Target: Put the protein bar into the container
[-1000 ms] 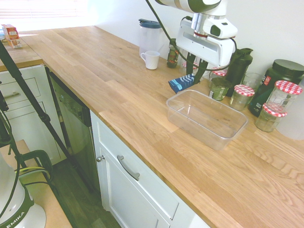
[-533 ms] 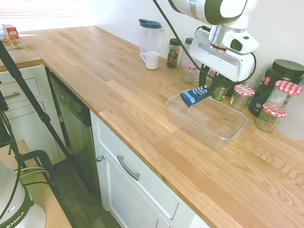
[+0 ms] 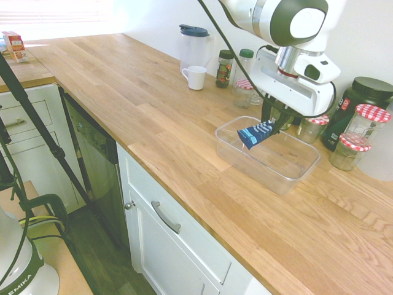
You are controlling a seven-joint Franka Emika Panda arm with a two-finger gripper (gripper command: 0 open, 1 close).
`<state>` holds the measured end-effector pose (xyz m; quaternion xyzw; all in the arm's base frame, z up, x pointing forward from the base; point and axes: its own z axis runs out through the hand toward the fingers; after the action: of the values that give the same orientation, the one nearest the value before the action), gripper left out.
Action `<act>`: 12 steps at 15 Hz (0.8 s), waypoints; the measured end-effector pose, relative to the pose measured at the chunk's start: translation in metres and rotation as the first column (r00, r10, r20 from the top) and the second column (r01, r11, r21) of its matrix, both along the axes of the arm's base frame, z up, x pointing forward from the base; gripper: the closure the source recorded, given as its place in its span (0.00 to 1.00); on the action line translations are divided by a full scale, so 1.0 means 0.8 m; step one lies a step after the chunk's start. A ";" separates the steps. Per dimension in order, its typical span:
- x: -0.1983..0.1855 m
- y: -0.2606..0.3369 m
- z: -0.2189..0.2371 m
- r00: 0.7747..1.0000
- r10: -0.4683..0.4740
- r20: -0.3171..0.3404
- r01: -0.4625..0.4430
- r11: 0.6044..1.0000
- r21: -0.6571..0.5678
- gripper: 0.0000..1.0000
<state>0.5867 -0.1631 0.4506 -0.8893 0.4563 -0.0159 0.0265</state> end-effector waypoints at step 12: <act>0.009 -0.018 -0.042 1.000 0.017 -0.012 -0.016 1.000 0.012 1.00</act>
<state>0.5936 -0.1778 0.4167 -0.8929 0.4492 -0.0075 0.0294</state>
